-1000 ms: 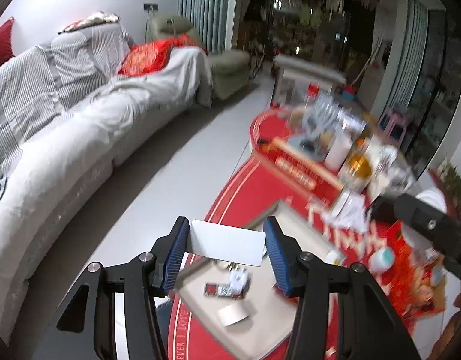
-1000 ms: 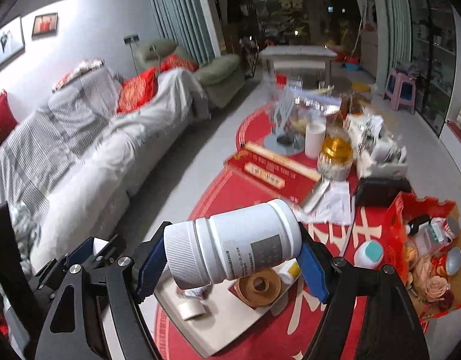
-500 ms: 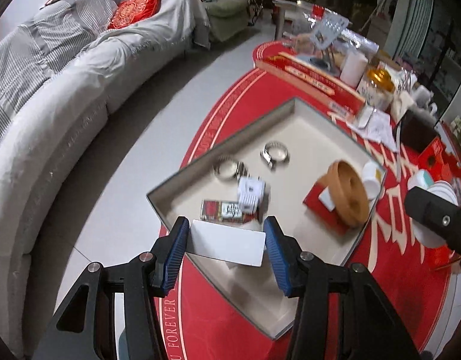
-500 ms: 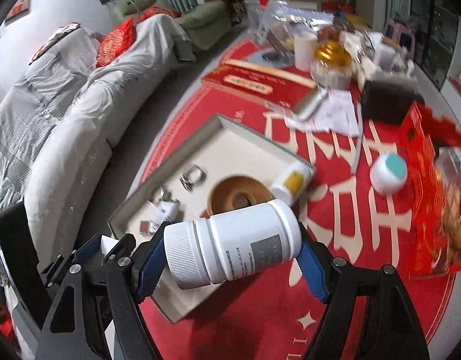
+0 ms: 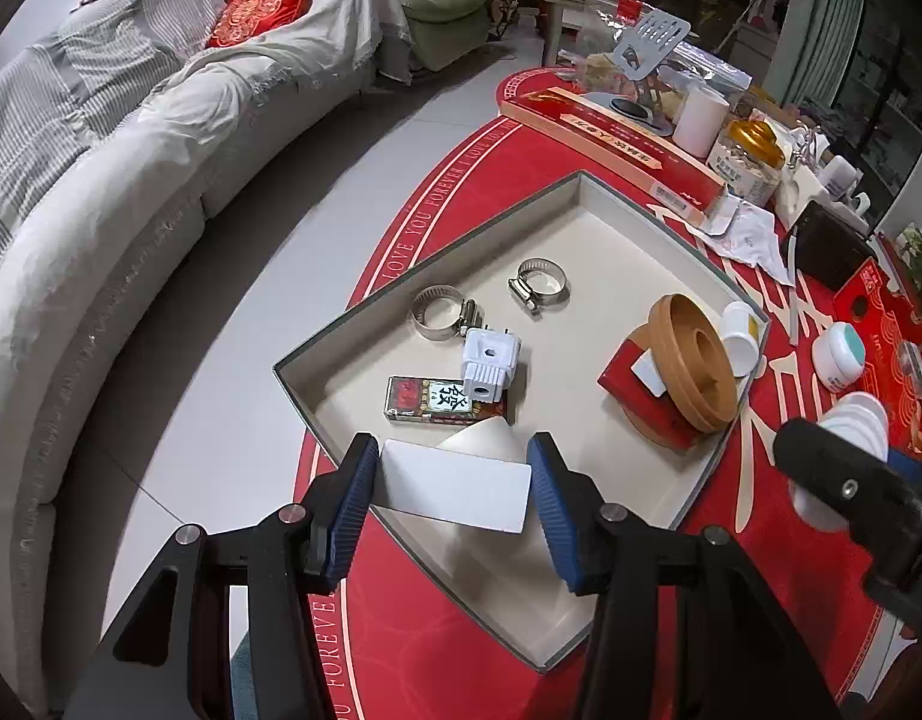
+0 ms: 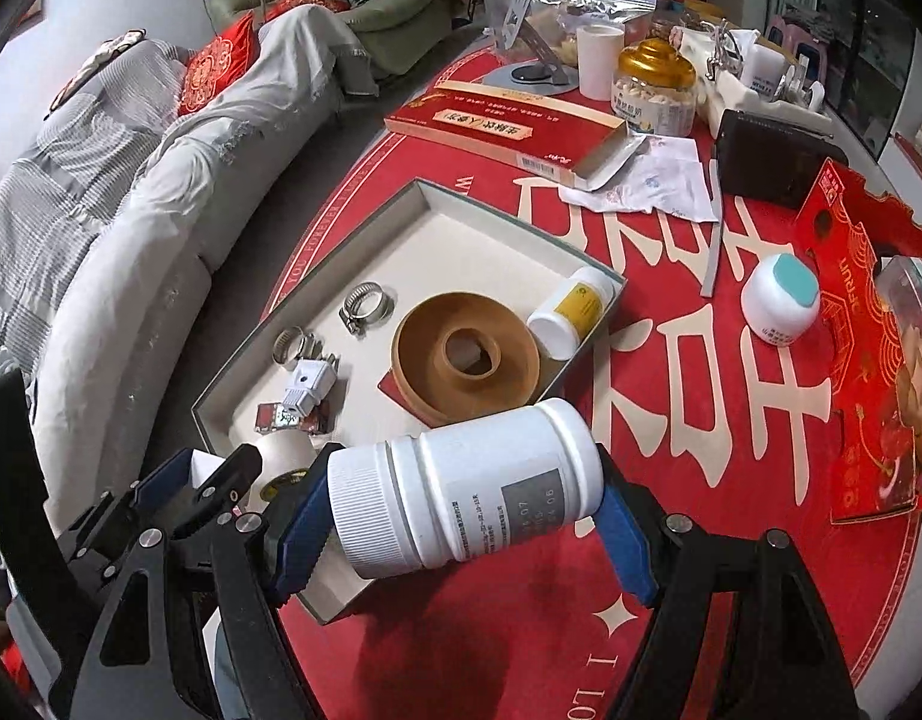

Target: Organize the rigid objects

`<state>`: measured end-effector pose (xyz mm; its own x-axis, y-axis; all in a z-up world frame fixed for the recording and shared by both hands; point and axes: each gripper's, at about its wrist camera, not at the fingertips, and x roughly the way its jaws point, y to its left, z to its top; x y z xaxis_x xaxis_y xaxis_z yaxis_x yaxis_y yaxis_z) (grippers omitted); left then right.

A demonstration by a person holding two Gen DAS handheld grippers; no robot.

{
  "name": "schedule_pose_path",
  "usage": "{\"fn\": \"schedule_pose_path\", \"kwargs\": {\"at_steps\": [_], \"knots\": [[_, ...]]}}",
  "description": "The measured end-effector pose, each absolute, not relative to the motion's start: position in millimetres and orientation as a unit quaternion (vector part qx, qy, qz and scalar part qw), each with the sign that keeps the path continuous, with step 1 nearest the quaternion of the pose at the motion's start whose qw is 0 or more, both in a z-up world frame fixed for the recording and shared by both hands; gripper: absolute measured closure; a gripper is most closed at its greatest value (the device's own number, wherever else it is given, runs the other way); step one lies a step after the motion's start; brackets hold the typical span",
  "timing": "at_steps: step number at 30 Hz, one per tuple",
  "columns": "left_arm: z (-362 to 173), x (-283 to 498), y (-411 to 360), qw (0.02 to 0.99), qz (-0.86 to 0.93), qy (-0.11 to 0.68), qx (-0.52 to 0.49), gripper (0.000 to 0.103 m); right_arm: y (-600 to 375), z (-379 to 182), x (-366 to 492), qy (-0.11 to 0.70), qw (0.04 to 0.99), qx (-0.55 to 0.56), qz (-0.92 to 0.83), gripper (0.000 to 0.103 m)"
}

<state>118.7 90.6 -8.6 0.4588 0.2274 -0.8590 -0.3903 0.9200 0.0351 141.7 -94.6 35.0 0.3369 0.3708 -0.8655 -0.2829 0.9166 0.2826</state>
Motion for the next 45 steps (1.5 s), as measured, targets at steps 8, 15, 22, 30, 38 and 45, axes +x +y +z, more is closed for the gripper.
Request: {"fn": "schedule_pose_path", "kwargs": {"at_steps": [8, 15, 22, 30, 38, 45], "knots": [[-11.8, 118.6, 89.2, 0.848, 0.181, 0.492, -0.082, 0.048, -93.7, 31.5, 140.8, 0.544, 0.814, 0.04, 0.198, 0.024], [-14.0, 118.6, 91.0, 0.847, 0.181, 0.492, -0.084, 0.048, -88.4, 28.3, 140.1, 0.547, 0.812, 0.038, 0.2, 0.024], [-15.8, 118.3, 93.3, 0.846, 0.182, 0.493, -0.088, 0.048, -85.2, 26.0, 139.6, 0.549, 0.81, 0.036, 0.201, 0.024], [-16.0, 118.9, 94.7, 0.846, 0.181, 0.494, -0.09, 0.048, -83.1, 26.2, 140.5, 0.55, 0.81, 0.034, 0.201, 0.024], [-6.2, 130.7, 99.2, 0.852, 0.18, 0.483, -0.094, 0.048, -83.3, 36.3, 159.0, 0.538, 0.82, 0.039, 0.193, 0.024], [10.7, 151.1, 104.9, 0.861, 0.181, 0.466, -0.099, 0.048, -82.1, 50.2, 181.2, 0.522, 0.831, 0.043, 0.186, 0.024]]}}
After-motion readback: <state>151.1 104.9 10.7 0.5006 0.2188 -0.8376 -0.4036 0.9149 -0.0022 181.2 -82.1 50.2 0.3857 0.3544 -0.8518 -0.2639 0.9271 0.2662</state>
